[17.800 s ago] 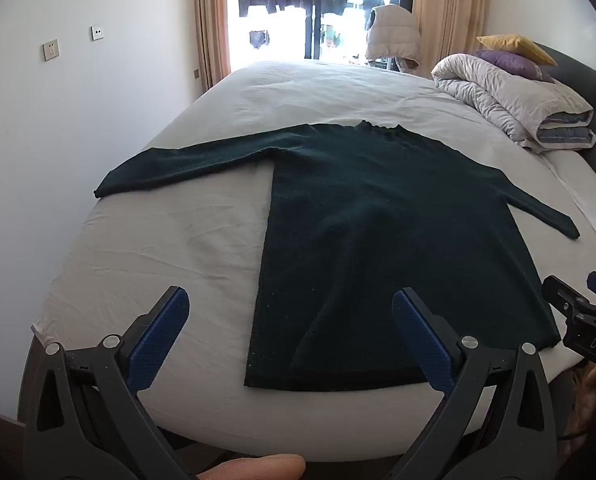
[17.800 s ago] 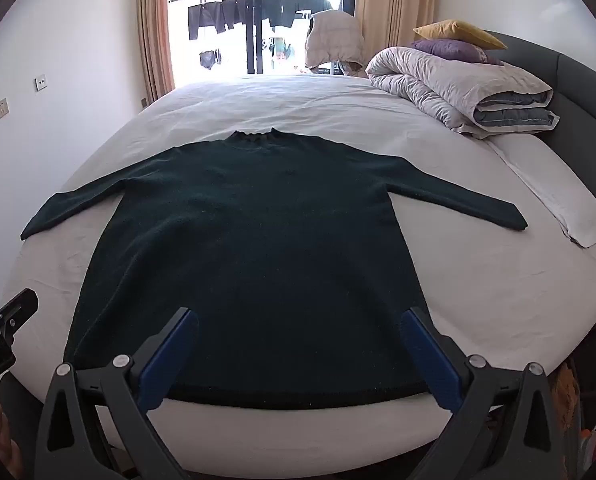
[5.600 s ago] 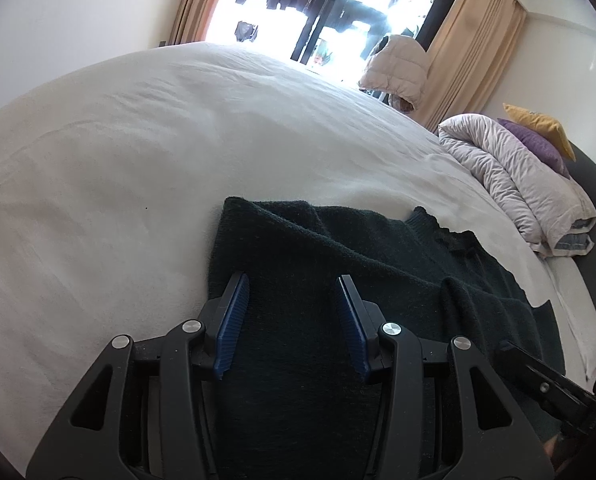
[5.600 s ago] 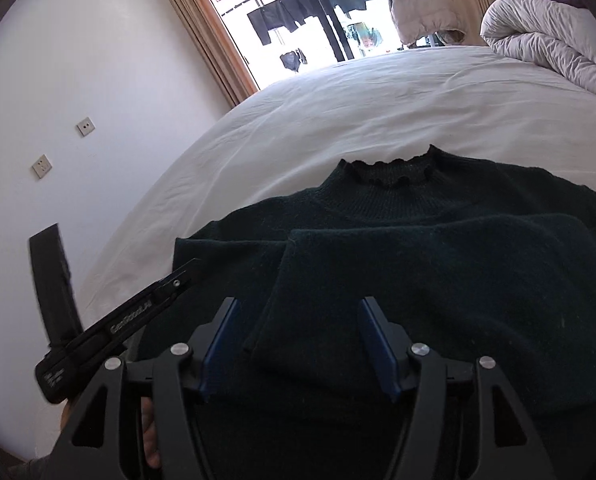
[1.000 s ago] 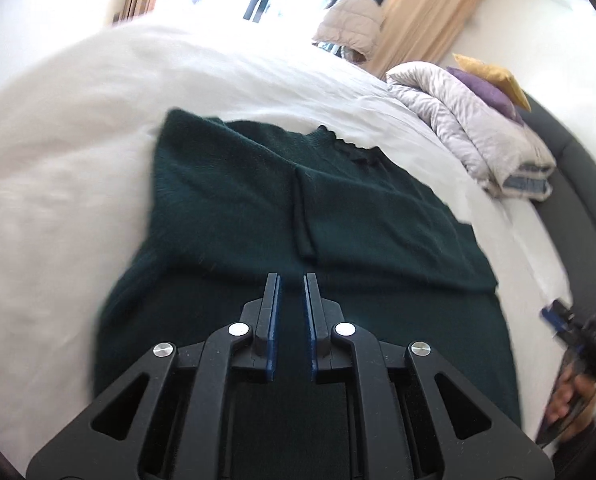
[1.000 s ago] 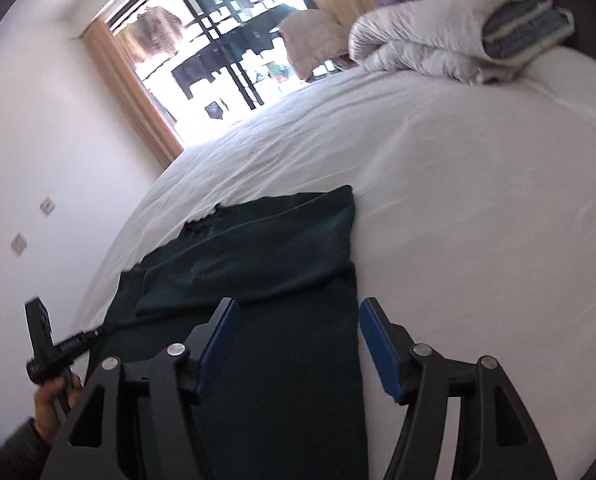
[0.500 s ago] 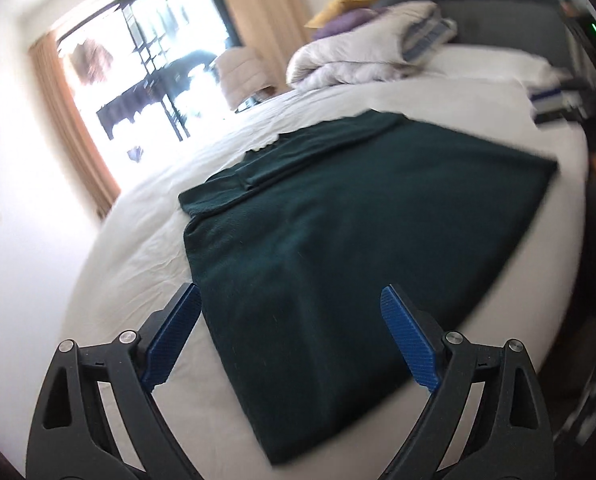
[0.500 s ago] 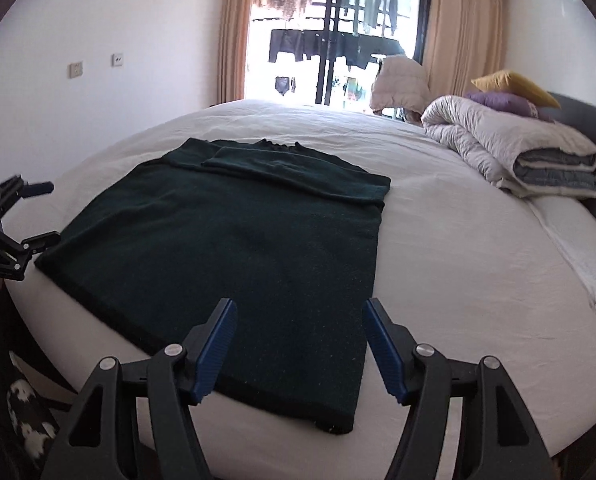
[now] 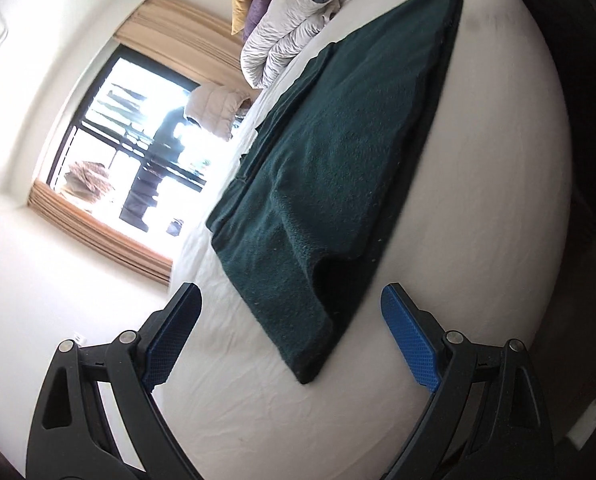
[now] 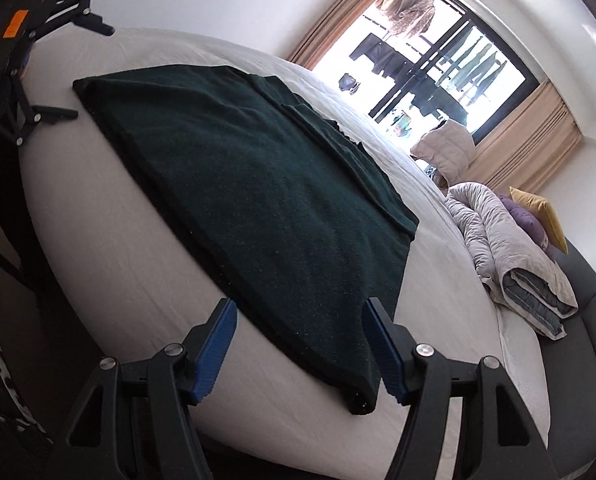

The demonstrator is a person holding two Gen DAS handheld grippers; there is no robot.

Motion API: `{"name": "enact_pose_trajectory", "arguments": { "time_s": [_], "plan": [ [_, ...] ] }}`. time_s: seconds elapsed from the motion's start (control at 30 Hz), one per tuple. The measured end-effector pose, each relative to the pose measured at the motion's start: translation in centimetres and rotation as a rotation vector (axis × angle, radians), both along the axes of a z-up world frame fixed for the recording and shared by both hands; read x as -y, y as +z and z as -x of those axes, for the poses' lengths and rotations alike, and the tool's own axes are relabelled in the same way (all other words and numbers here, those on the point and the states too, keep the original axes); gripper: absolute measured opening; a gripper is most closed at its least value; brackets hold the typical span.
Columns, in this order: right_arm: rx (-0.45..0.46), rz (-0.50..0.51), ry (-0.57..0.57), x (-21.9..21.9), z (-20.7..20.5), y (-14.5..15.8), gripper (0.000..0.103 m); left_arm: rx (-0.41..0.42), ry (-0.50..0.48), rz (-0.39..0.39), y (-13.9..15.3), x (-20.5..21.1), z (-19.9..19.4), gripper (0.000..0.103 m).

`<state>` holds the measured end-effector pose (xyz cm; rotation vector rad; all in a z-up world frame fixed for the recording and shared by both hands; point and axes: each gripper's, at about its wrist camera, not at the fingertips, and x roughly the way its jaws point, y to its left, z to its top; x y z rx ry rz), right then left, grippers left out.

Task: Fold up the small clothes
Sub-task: 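Grasp the sweater hem with both grippers and lift it toward the collar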

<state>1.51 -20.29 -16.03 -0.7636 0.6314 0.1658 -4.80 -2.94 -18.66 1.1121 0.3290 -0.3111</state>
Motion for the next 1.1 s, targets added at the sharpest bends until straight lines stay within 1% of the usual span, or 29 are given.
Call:
{"name": "enact_pose_trajectory", "arguments": {
  "time_s": [0.07,0.13,0.2,0.23,0.27,0.3,0.33,0.37,0.4,0.5,0.57,0.63,0.7,0.77,0.97,1.07,1.1],
  "plan": [
    [0.002,0.022,0.003,0.1,-0.1,-0.2,0.067,0.030,-0.015,-0.033,-0.4,0.0,-0.4,0.092],
    [0.006,0.043,-0.006,0.4,0.0,-0.3,0.067,0.041,-0.033,-0.039,-0.6,-0.1,-0.7,0.092],
    [0.008,0.069,-0.017,0.8,-0.1,-0.3,0.067,0.042,-0.045,-0.033,-0.6,-0.2,-1.2,0.090],
    [0.006,0.080,-0.019,1.0,-0.1,-0.3,0.067,0.032,-0.050,-0.031,-0.6,-0.3,-1.3,0.081],
    [0.003,0.090,-0.020,1.0,0.1,-0.5,0.067,0.023,-0.048,-0.033,-0.6,-0.2,-1.6,0.066],
    [0.001,0.106,-0.019,1.1,0.1,-0.6,0.067,0.009,-0.041,-0.039,-0.8,-0.2,-1.9,0.058],
    [0.000,0.126,-0.018,1.3,0.1,-0.9,0.066,-0.009,-0.033,-0.048,-1.1,-0.3,-2.1,0.042],
    [-0.003,0.150,-0.016,1.4,0.2,-1.2,0.066,-0.019,-0.028,-0.056,-1.4,-0.3,-2.2,0.031],
    [-0.006,0.171,-0.016,1.5,0.2,-1.4,0.064,-0.022,-0.024,-0.060,-1.6,-0.4,-2.2,0.030],
    [-0.021,0.209,-0.015,1.4,0.5,-2.2,0.061,-0.023,-0.018,-0.051,-1.7,-0.5,-2.3,0.022],
    [-0.027,0.237,-0.019,1.4,0.3,-2.6,0.059,-0.015,-0.008,-0.040,-1.5,-0.6,-2.5,0.013],
    [-0.027,0.272,-0.025,1.4,0.0,-3.0,0.058,-0.011,0.012,-0.027,-1.2,-0.9,-2.7,0.008],
    [-0.033,0.314,-0.029,1.9,-0.6,-3.6,0.057,-0.012,0.026,-0.017,-1.0,-1.2,-2.9,0.008],
    [-0.030,0.359,-0.023,2.0,-0.9,-4.1,0.056,-0.015,0.032,-0.009,-0.8,-1.3,-3.1,0.006],
    [-0.030,0.413,-0.018,2.5,-2.0,-4.8,0.051,-0.019,0.046,0.033,-0.2,-1.3,-3.2,0.004],
    [-0.045,0.407,-0.025,2.7,-2.2,-4.8,0.041,-0.025,0.054,0.048,0.0,-1.3,-3.7,0.004],
    [-0.053,0.406,-0.030,2.9,-2.3,-4.8,0.036,-0.026,0.057,0.052,0.0,-1.3,-3.7,0.004]
  ]
}}
